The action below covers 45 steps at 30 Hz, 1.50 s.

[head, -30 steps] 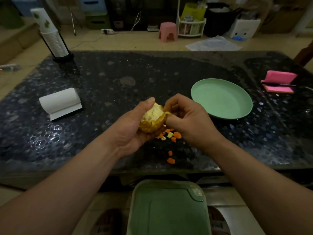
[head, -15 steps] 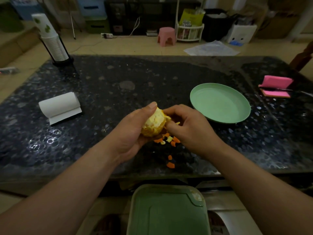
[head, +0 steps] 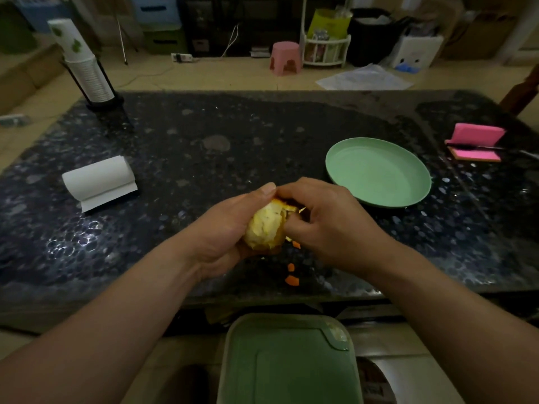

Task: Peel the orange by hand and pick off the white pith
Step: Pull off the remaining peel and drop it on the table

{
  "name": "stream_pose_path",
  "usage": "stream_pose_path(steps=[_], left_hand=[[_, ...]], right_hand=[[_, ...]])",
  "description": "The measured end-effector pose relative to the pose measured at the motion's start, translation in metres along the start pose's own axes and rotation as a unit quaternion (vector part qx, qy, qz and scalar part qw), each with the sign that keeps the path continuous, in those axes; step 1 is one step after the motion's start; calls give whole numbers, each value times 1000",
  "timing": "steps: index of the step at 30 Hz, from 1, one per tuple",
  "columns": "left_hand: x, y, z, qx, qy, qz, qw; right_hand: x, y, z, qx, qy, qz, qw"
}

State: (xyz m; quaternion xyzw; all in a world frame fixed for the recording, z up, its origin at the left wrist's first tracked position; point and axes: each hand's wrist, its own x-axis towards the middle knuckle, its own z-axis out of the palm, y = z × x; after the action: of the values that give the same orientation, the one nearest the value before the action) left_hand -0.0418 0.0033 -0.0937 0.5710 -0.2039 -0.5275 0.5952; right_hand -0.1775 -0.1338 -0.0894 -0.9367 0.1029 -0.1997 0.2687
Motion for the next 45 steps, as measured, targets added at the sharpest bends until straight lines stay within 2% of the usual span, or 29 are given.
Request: stream_pose_path(steps=[10, 12, 16, 19, 21, 23, 26, 32, 36, 42, 45], left_hand=[[1, -3, 4, -30, -6, -38, 999], [4, -4, 2, -48, 0, -64, 997], [10, -6, -2, -53, -9, -87, 995], [11, -11, -6, 67, 10, -14, 998], [9, -17, -7, 228, 39, 76, 970], [10, -25, -5, 328, 69, 145, 931], [10, -25, -2, 363, 117, 197, 903], [5, -29, 2, 359, 152, 260, 883], [3, -30, -2, 379, 180, 296, 858], [3, -28, -3, 360, 158, 305, 867], [3, -23, -8, 340, 82, 251, 902]], right_hand=[[3, 14, -7, -1, -25, -29, 999], [3, 15, -2, 14, -33, 4, 999], [6, 18, 13, 75, -45, 163, 983], [10, 20, 10, 178, -14, 290, 940], [11, 16, 6, 278, -1, 351, 894], [11, 11, 4, 327, -5, 375, 868], [9, 6, 1, 351, -32, 370, 860], [5, 0, -11, 405, -111, 339, 842], [1, -4, -8, 388, -125, 303, 861], [0, -3, -7, 346, -104, 287, 887], [2, 0, -12, 335, -109, 318, 880]])
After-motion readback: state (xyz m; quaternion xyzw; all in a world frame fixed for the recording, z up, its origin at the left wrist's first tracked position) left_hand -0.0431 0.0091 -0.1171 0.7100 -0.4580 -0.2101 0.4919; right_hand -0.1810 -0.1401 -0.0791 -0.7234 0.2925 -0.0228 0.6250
